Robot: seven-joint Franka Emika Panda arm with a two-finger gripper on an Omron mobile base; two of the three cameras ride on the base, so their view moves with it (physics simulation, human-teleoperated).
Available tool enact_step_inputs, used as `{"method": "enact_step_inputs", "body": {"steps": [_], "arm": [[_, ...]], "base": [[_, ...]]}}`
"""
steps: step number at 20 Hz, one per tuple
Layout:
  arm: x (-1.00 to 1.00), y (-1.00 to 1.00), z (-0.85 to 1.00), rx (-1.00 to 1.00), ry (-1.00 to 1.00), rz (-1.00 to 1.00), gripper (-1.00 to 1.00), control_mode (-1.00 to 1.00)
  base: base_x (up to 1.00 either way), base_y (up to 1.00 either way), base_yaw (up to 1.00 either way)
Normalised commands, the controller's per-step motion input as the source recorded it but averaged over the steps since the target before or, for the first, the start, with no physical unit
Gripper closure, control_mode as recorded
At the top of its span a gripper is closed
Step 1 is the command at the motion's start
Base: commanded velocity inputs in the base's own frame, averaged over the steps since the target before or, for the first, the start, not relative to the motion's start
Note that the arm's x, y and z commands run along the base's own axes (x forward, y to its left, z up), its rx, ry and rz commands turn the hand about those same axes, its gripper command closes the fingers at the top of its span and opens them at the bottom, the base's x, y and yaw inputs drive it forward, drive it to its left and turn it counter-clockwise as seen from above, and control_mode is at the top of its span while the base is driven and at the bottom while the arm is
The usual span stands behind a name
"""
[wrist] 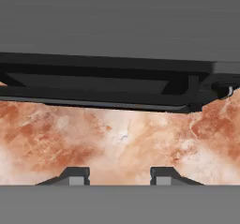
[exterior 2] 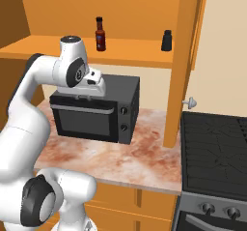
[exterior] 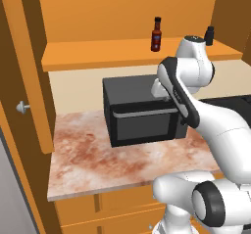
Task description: Take 2 condiments from the cabinet and move them on the counter near the stove.Make sure the condiments are lined up with each other, next to each other.
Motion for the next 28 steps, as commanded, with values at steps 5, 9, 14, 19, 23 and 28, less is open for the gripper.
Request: {"method": "enact_step_inputs", "body": {"steps": [5,9,14,19,23,28], "arm": [[-0.33,-0.01,0.09,-0.01,-0.30,0.02,-1.00,-1.00],[-0.33,-0.19,0.69,0.03,-0.55,0.00,-1.00,-1.00],[-0.04,-0.02,0.83,0.12,-0.47,-0.01,-1.00,-1.00],[0.32,0.05,0.83,0.11,-0.34,-0.01,-1.00,-1.00],[0.35,0.08,0.53,0.07,-0.27,0.00,-1.00,-1.00],[0.31,0.12,0.30,0.01,-0.27,0.00,-1.00,-1.00]], "base": [[0.00,0.00,0.00],[0.00,0.00,0.00],[0.00,0.00,0.00],[0.00,0.00,0.00],[0.00,0.00,0.00],[0.00,0.00,0.00]]}}
